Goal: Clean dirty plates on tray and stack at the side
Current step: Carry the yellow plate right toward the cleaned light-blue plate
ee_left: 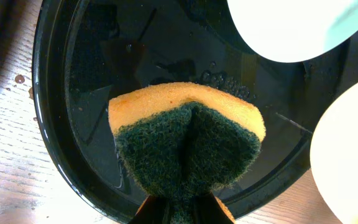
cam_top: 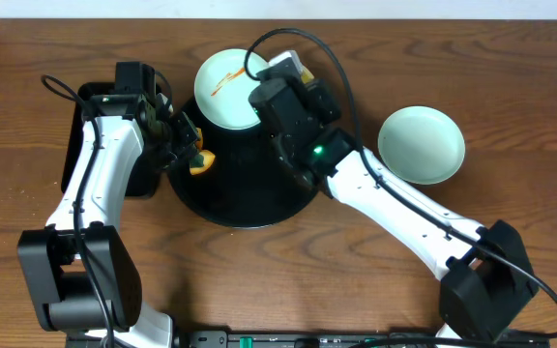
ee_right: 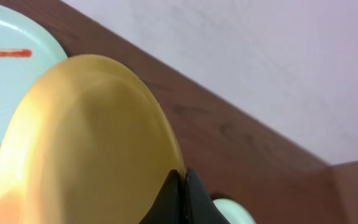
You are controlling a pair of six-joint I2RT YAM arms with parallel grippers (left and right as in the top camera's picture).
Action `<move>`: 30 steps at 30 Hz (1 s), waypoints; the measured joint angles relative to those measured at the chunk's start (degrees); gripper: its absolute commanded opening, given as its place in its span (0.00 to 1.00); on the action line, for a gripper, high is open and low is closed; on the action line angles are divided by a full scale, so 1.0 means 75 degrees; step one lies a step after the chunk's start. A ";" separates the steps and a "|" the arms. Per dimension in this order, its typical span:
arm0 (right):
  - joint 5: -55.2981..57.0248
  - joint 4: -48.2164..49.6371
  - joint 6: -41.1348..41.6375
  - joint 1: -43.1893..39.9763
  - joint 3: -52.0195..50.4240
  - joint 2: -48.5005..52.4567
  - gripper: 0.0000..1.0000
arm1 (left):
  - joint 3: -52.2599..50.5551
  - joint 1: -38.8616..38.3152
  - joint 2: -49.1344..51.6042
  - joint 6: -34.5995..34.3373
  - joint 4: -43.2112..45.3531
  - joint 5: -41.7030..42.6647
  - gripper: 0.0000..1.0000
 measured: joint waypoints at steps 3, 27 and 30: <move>0.0300 0.0256 -0.0414 0.0090 0.0000 0.0000 0.01 | 0.0000 0.0000 0.0000 0.0000 -0.0003 0.0000 0.08; -0.1434 -0.1358 0.0723 -0.0399 0.0000 -0.0006 0.01 | 0.0000 0.0000 0.0000 0.0000 0.0000 -0.0023 0.08; -0.2547 -0.1574 0.1241 -0.0938 0.0000 -0.0006 0.01 | 0.0000 0.0000 0.0000 0.0000 0.0003 -0.0023 0.08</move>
